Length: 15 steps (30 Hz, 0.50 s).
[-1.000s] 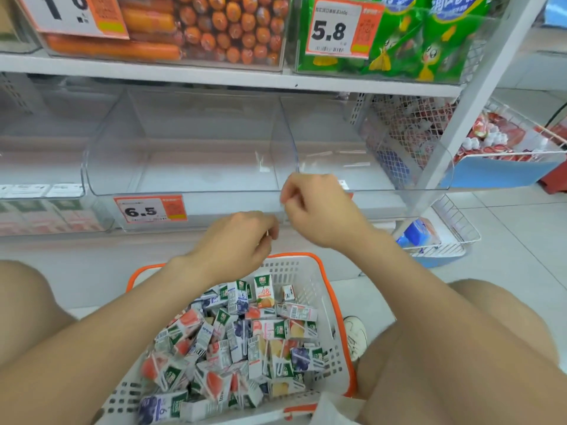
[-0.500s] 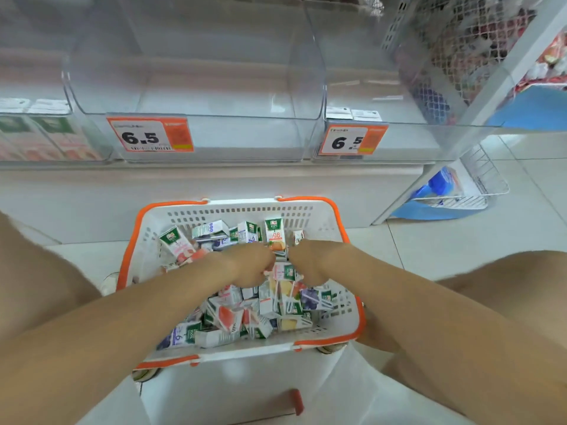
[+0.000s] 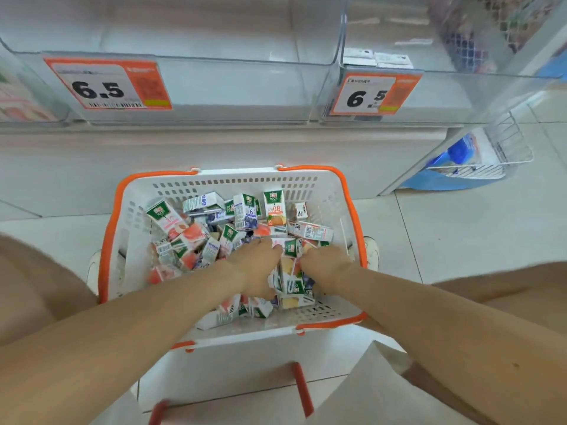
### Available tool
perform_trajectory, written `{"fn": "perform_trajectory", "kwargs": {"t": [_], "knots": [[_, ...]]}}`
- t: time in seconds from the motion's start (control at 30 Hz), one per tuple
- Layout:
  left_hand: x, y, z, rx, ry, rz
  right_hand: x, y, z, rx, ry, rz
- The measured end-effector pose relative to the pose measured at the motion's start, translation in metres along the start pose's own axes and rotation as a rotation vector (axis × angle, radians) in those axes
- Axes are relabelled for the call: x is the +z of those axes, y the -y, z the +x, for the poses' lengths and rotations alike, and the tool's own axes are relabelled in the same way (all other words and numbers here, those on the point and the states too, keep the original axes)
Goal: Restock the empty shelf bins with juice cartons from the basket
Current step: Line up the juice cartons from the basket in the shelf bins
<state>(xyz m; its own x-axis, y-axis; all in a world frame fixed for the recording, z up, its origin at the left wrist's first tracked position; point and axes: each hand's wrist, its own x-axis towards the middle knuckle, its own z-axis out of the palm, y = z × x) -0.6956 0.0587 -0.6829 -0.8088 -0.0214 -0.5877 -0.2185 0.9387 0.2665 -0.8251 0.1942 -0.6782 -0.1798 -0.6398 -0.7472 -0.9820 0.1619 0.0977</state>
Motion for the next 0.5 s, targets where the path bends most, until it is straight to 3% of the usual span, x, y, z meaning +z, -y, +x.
{"fn": "perform_trajectory", "kwargs": {"t": [0.13, 0.3, 0.4, 0.5], "knots": [[-0.017, 0.012, -0.005, -0.019, -0.051, -0.141, 0.003, 0.008, 0.002, 0.023, -0.046, 0.003], [-0.035, 0.024, -0.02, -0.121, -0.085, -0.518, -0.012, 0.006, -0.005, 0.006, -0.032, 0.032], [-0.051, 0.029, -0.032, -0.195, -0.078, -0.785, -0.04, -0.007, -0.015, 0.037, -0.039, 0.224], [-0.072, 0.026, -0.05, -0.265, -0.079, -1.013, -0.078, -0.021, -0.029, 0.04, -0.1, 0.574]]}}
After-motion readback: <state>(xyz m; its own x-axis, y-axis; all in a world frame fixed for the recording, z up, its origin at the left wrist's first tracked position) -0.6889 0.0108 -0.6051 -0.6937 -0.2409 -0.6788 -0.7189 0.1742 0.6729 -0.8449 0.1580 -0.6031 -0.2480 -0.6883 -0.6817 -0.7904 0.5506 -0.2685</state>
